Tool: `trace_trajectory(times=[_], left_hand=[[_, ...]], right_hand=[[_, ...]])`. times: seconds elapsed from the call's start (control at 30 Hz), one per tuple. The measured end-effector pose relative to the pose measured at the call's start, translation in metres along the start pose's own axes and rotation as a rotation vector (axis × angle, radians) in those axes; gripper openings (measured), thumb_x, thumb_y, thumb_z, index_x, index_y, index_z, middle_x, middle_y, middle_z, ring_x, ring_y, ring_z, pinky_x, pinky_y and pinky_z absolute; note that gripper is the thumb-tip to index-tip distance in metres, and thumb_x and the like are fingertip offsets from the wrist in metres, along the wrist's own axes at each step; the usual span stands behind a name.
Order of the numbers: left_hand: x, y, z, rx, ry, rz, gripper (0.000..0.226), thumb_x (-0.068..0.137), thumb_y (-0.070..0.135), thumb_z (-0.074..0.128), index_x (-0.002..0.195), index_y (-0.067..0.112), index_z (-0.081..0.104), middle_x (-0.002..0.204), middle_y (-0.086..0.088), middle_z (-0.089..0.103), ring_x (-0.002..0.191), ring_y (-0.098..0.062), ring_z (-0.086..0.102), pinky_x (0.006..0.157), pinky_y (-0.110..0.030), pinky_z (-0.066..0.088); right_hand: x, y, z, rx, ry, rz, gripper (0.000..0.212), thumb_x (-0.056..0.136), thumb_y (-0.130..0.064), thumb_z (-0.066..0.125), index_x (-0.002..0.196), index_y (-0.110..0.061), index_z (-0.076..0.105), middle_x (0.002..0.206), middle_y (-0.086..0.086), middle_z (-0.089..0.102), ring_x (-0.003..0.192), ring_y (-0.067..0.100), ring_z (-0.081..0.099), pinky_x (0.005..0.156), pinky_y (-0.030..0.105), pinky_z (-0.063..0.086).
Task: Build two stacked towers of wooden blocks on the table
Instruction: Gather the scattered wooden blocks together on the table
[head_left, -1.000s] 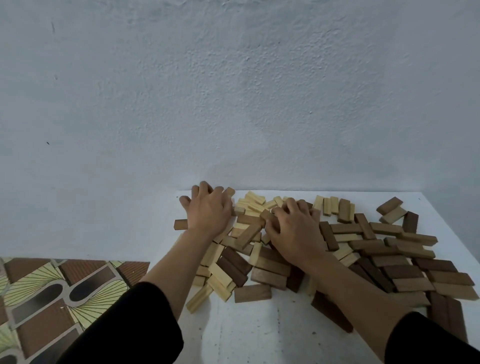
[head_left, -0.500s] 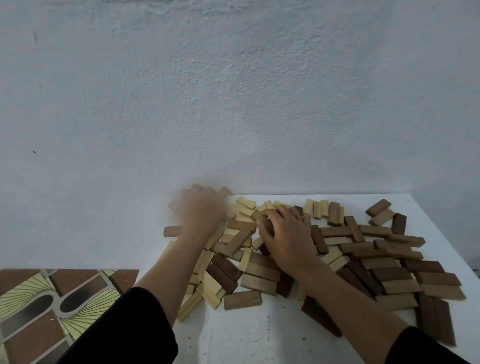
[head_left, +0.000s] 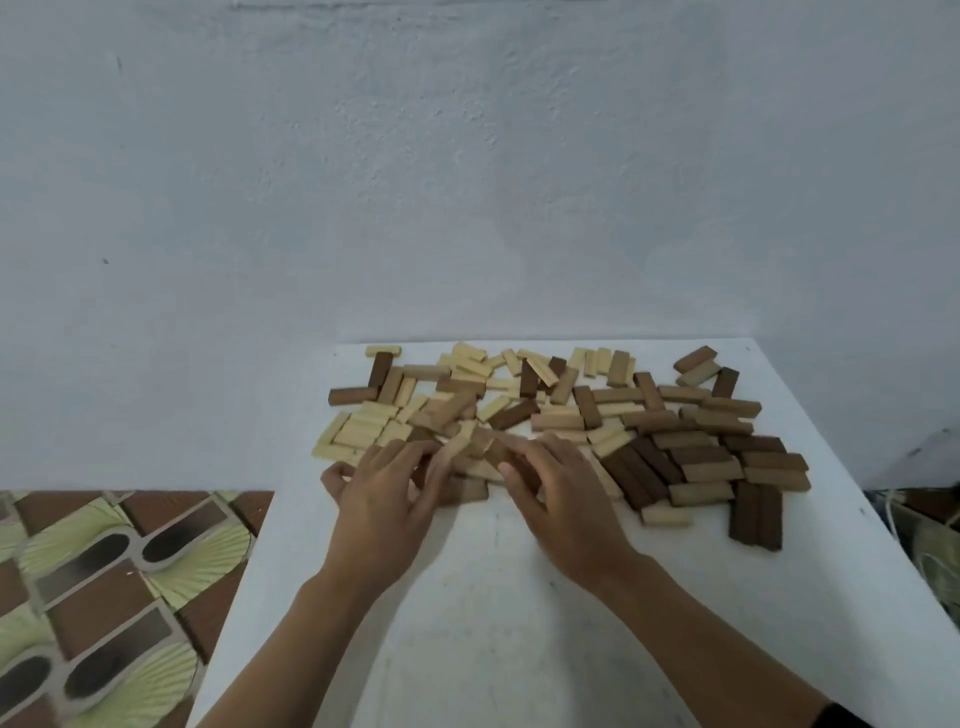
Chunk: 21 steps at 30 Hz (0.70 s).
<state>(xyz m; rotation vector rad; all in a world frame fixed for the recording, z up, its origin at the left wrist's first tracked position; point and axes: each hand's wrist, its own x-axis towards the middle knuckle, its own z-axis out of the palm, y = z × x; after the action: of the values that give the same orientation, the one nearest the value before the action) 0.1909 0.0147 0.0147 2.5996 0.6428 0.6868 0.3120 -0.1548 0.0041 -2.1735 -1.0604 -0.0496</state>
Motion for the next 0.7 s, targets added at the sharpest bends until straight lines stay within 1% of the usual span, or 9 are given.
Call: trace_trajectory(times=[0.1,0.2,0.3,0.37,0.47,0.57,0.63,0.7], left_hand=[[-0.036,0.004,0.001,-0.033,-0.041,-0.014,0.026,0.102,0.053,0.045,0.104,0.037,0.066,0.088,0.021,0.059,0.087,-0.005,0.057,0.083,-0.043,0.028],[-0.063,0.004,0.009,-0.029,-0.103,0.013,0.024,0.104,0.052,0.044,0.108,0.039,0.064,0.093,0.022,0.059,0.091,-0.005,0.055,0.082,-0.042,0.027],[-0.078,0.005,0.018,-0.031,-0.146,0.009,0.024,0.105,0.054,0.044,0.109,0.039,0.063,0.103,0.022,0.058,0.100,-0.003,0.053,0.088,-0.045,0.029],[-0.083,0.008,0.022,-0.050,-0.170,0.007,0.027,0.105,0.055,0.043,0.110,0.039,0.065,0.106,0.022,0.057,0.104,-0.001,0.051,0.092,-0.045,0.030],[-0.089,0.009,0.026,-0.048,-0.173,0.021,0.030,0.103,0.055,0.048,0.110,0.036,0.070,0.103,0.020,0.055,0.101,-0.001,0.049,0.090,-0.045,0.033],[-0.095,0.009,0.026,-0.066,-0.171,0.005,0.032,0.102,0.057,0.049,0.107,0.035,0.073,0.099,0.020,0.055,0.098,-0.001,0.050,0.089,-0.045,0.033],[-0.098,0.012,0.024,-0.105,-0.161,-0.005,0.038,0.103,0.058,0.044,0.106,0.035,0.074,0.097,0.020,0.056,0.098,0.000,0.051,0.090,-0.046,0.034],[-0.101,0.012,0.022,-0.157,-0.164,0.000,0.042,0.103,0.053,0.038,0.108,0.031,0.073,0.095,0.019,0.057,0.098,0.000,0.051,0.090,-0.048,0.035]], right_hand=[[-0.032,-0.002,0.001,-0.050,-0.055,-0.023,0.037,0.104,-0.043,0.040,0.121,-0.018,0.062,0.106,-0.006,0.056,0.100,0.014,0.052,0.088,0.035,0.048],[-0.059,0.001,0.003,-0.113,-0.087,-0.065,0.035,0.104,-0.040,0.039,0.118,-0.018,0.062,0.108,-0.004,0.057,0.102,0.019,0.053,0.090,0.040,0.047],[-0.077,0.007,0.004,-0.194,-0.101,-0.090,0.037,0.103,-0.038,0.037,0.120,-0.017,0.062,0.110,-0.001,0.058,0.104,0.023,0.052,0.087,0.043,0.049],[-0.084,0.012,0.002,-0.188,-0.115,-0.097,0.037,0.103,-0.038,0.036,0.121,-0.016,0.061,0.112,0.000,0.058,0.104,0.023,0.051,0.085,0.043,0.049],[-0.091,0.019,0.000,-0.204,-0.124,-0.138,0.035,0.103,-0.035,0.036,0.122,-0.018,0.060,0.113,0.000,0.056,0.102,0.021,0.048,0.083,0.042,0.050],[-0.094,0.022,-0.002,-0.241,-0.167,-0.168,0.037,0.103,-0.037,0.036,0.125,-0.020,0.061,0.117,-0.001,0.054,0.107,0.021,0.047,0.084,0.043,0.049],[-0.096,0.021,-0.003,-0.240,-0.210,-0.186,0.039,0.102,-0.038,0.036,0.128,-0.023,0.061,0.121,-0.002,0.052,0.111,0.022,0.045,0.088,0.043,0.047],[-0.095,0.019,-0.005,-0.220,-0.243,-0.200,0.039,0.101,-0.038,0.039,0.129,-0.023,0.061,0.123,-0.001,0.051,0.114,0.022,0.043,0.093,0.042,0.045]])
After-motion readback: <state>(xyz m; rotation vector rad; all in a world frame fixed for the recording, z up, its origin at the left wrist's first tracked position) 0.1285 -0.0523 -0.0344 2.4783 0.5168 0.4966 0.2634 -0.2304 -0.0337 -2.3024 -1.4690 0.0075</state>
